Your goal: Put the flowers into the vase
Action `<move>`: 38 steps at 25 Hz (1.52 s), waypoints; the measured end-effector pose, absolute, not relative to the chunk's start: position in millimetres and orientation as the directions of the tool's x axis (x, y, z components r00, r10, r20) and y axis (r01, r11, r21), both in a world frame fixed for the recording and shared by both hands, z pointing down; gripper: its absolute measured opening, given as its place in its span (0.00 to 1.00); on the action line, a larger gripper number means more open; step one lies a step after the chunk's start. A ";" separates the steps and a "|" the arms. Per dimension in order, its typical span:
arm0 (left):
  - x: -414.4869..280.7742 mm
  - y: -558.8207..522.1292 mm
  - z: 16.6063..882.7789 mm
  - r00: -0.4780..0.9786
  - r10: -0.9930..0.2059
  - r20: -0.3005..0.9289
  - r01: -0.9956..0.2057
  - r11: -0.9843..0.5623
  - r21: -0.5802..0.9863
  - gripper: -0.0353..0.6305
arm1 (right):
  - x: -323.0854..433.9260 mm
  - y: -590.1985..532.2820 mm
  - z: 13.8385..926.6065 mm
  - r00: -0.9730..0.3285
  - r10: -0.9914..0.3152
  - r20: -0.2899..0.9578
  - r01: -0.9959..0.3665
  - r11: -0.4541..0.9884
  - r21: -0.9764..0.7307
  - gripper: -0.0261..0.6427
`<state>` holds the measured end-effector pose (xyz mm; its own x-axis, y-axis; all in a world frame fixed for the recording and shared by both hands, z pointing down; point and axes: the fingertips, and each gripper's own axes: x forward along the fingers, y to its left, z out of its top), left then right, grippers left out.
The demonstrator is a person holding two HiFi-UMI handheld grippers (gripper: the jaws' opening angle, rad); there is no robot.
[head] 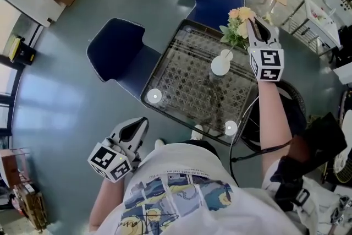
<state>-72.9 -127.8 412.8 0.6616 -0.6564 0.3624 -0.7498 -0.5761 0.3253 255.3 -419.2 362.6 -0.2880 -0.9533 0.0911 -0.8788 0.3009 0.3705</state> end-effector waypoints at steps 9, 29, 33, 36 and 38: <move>-63.0 -124.6 419.6 0.624 -0.675 0.393 -0.781 -0.533 0.325 0.07 | 237.8 -417.5 445.2 -0.349 -0.919 0.182 -0.848 0.392 0.358 0.12; -66.9 -120.9 417.9 0.711 -0.605 0.359 -0.703 -0.624 0.340 0.07 | 220.5 -356.0 483.4 -0.329 -0.902 0.281 -0.878 0.402 0.261 0.20; -73.7 -118.7 416.7 0.770 -0.543 0.336 -0.637 -0.685 0.354 0.07 | 211.9 -319.4 470.9 -0.293 -0.915 0.277 -0.899 0.362 0.245 0.20; -78.1 -105.6 413.3 0.814 -0.483 0.323 -0.578 -0.731 0.363 0.07 | 189.7 -281.2 466.5 -0.314 -0.902 0.296 -0.907 0.378 0.188 0.20; -79.9 -98.5 410.4 0.839 -0.444 0.314 -0.538 -0.763 0.359 0.07 | 176.1 -255.7 465.3 -0.314 -0.896 0.314 -0.913 0.375 0.157 0.19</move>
